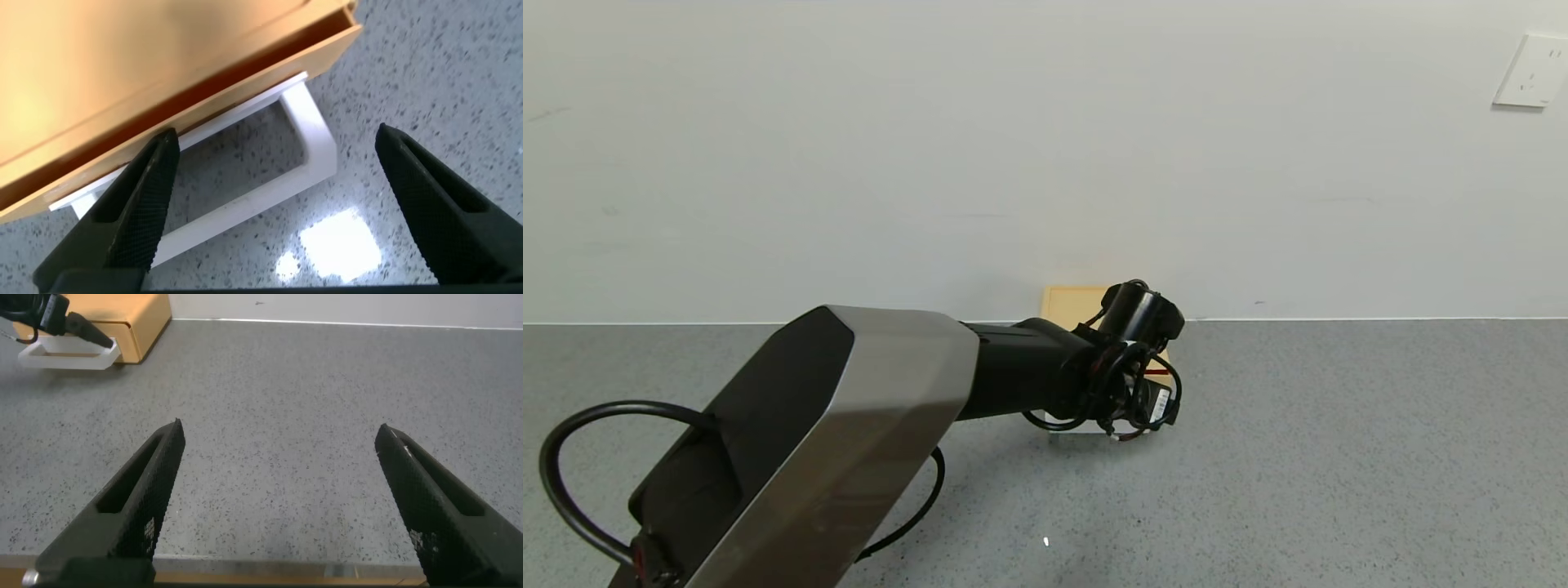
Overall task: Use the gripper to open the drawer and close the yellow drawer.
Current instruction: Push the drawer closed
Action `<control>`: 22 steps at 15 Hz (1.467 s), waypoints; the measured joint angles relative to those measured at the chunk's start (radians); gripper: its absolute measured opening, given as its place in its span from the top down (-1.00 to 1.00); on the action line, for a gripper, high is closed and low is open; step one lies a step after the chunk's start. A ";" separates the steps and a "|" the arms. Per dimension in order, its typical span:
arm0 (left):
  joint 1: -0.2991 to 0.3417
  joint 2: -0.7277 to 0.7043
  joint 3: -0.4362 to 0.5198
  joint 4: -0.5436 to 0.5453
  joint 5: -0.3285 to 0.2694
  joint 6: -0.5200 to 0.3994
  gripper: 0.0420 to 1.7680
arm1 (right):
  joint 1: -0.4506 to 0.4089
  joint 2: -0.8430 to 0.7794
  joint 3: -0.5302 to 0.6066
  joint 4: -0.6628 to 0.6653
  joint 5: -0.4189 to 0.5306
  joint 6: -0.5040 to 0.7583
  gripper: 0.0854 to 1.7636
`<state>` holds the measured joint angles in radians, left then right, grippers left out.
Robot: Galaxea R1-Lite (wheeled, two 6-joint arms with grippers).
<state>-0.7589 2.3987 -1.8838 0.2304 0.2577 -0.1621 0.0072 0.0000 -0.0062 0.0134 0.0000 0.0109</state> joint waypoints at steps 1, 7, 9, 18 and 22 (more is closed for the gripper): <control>0.001 -0.001 0.003 -0.023 0.000 0.002 -0.96 | 0.000 0.000 0.000 0.000 0.000 0.000 -0.94; 0.000 -0.006 0.014 -0.033 0.001 0.017 -0.96 | 0.000 0.000 0.000 0.000 0.000 0.000 -0.94; 0.001 -0.004 0.012 -0.033 0.001 0.018 -0.96 | 0.000 0.000 0.000 0.000 0.000 0.000 -0.94; 0.005 0.000 0.018 -0.082 0.003 0.026 -0.96 | 0.000 0.000 0.000 0.000 0.000 0.000 -0.94; 0.007 -0.027 0.028 -0.076 0.013 0.026 -0.96 | 0.000 0.000 0.000 0.000 0.000 0.000 -0.94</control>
<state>-0.7523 2.3721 -1.8560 0.1543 0.2702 -0.1362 0.0072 0.0000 -0.0062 0.0134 0.0000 0.0104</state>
